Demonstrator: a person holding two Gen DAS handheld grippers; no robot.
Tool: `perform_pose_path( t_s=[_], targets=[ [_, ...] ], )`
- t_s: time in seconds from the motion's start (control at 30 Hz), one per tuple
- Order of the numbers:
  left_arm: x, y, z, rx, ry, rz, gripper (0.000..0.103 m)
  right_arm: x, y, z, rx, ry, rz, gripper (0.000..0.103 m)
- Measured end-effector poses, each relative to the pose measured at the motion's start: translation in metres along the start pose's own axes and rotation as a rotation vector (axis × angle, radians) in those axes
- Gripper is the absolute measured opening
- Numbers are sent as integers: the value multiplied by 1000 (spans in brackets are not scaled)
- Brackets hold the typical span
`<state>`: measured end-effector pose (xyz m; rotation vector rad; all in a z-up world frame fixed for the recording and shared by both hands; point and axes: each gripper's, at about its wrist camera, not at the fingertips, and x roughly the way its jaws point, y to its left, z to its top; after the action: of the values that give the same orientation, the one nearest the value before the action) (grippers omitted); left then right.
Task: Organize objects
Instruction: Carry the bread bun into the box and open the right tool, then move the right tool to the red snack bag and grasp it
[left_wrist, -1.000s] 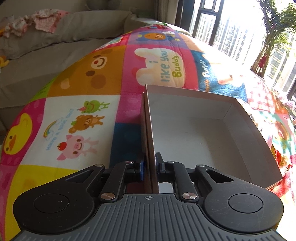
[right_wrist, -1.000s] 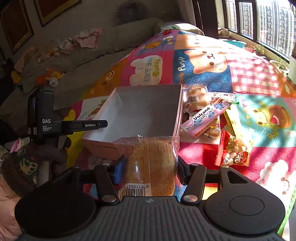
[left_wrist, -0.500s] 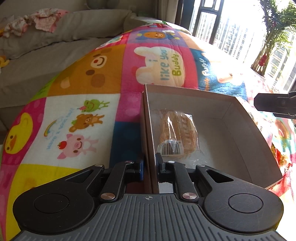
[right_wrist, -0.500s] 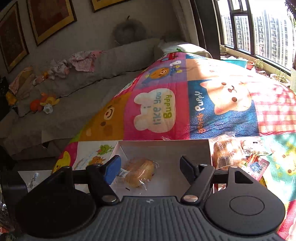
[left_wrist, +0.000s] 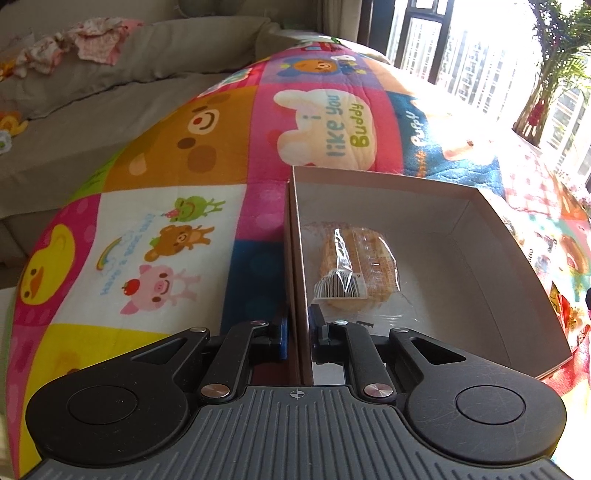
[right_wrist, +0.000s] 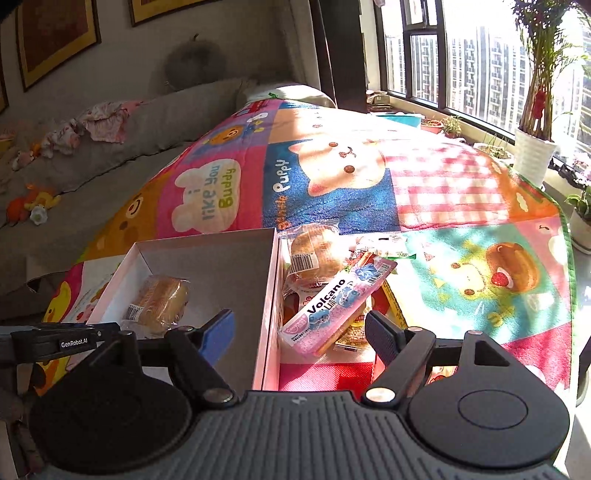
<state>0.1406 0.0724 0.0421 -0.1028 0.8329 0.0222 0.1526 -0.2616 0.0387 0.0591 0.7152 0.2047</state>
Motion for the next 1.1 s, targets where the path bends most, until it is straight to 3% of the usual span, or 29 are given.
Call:
perform_pose_path(
  t_s=[0.17, 0.43, 0.67, 0.93, 1.0, 1.1],
  targets=[
    [-1, -2, -1, 17, 1, 2, 13, -6, -34, -13, 12, -40, -78, 81],
    [-2, 3, -3, -8, -9, -20, 13, 7, -85, -34, 82, 42, -171, 81],
    [-2, 4, -4, -4, -8, -30, 14, 26, -83, -38, 62, 50, -151, 87],
    [-2, 4, -4, -9, -9, -32, 14, 53, -92, -24, 106, 35, -120, 87],
    [-3, 4, -4, -12, -10, -33, 14, 55, -92, -23, 92, 36, -106, 85],
    [-3, 3, -4, -11, -10, -32, 14, 54, -94, -26, 120, 81, -68, 71]
  ],
)
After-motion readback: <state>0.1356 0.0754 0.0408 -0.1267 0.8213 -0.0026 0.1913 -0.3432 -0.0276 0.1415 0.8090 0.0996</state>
